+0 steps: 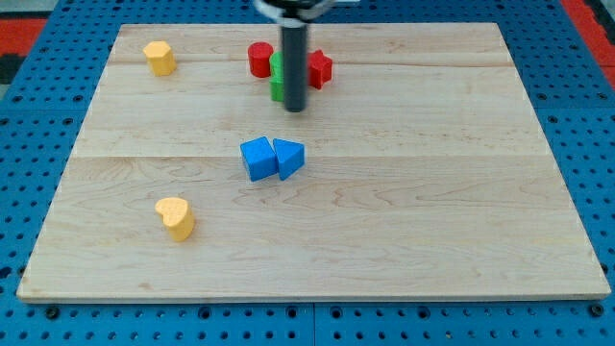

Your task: Push the blue square into red star

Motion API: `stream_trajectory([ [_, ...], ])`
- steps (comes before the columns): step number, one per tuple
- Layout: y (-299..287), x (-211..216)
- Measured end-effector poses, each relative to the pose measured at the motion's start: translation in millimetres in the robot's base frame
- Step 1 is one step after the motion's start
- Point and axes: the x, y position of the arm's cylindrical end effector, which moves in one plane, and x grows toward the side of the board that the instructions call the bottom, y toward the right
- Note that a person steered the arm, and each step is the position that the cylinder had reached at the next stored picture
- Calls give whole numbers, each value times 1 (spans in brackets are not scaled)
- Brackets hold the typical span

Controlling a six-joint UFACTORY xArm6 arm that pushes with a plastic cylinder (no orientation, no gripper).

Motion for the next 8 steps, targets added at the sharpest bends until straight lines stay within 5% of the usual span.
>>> stream_trajectory([
  [1, -58, 32],
  [2, -33, 105],
  [4, 17, 140],
  [6, 94, 147],
  [8, 141, 100],
])
